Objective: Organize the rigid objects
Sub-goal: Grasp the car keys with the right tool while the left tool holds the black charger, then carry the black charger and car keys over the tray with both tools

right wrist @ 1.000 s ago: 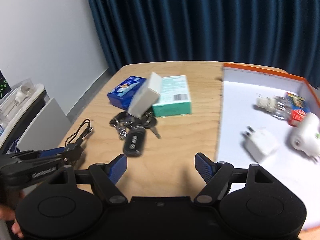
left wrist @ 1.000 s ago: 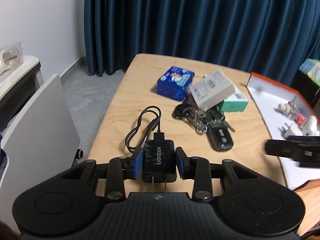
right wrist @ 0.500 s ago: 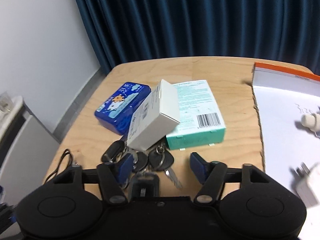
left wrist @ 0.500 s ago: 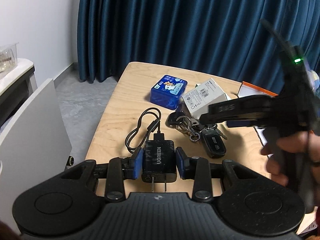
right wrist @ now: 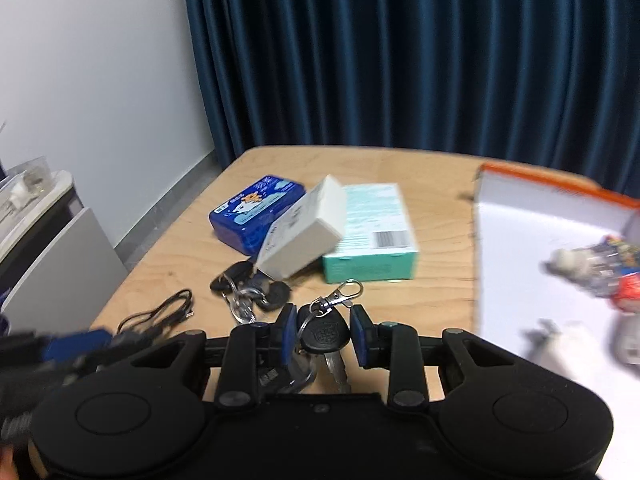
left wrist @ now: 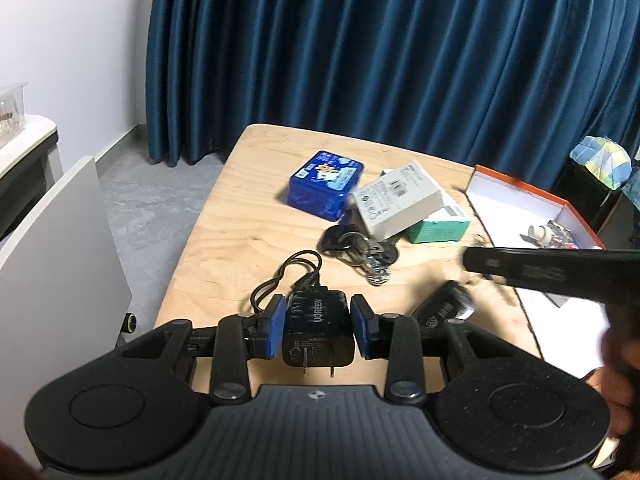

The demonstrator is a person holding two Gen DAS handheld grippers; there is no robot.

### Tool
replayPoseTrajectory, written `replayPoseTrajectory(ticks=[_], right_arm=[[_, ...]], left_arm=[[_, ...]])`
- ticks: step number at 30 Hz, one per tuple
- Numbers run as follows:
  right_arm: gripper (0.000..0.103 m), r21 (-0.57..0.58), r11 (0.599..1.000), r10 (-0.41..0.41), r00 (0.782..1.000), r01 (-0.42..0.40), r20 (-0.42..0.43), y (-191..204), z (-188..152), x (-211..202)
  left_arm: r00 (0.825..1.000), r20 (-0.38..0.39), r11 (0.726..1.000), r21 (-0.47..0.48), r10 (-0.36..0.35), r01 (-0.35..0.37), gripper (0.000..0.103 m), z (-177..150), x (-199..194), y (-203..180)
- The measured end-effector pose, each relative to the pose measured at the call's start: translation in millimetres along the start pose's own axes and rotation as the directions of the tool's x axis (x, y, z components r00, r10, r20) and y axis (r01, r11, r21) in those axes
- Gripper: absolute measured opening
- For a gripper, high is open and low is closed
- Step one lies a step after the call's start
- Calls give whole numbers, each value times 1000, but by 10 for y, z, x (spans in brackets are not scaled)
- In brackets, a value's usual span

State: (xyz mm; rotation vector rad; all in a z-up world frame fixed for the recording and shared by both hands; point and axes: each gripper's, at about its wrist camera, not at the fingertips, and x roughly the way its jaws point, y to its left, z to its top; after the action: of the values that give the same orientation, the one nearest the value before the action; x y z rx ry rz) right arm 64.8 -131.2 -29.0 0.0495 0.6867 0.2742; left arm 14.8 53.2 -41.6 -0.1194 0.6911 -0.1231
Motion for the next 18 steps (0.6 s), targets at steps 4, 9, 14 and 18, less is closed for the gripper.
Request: replayPoseTrajectory(ticks=[4, 9, 14, 18], right_arm=[[36, 13, 1000, 1, 999, -2, 52, -160, -95, -441], [36, 56, 998, -19, 993, 13, 115, -326, -171, -868], [36, 96, 995, -45, 984, 29, 170, -466, -206, -1191], [36, 119, 992, -71, 976, 47, 205, -595, -268, -1438]], left_arm=[[1000, 13, 999, 27, -21, 21, 36, 0, -78, -129], [998, 38, 997, 54, -56, 54, 36, 48, -226, -338], [993, 70, 992, 96, -90, 83, 35, 136, -408, -636], [986, 86, 983, 130, -141, 129, 28, 208, -518, -921]])
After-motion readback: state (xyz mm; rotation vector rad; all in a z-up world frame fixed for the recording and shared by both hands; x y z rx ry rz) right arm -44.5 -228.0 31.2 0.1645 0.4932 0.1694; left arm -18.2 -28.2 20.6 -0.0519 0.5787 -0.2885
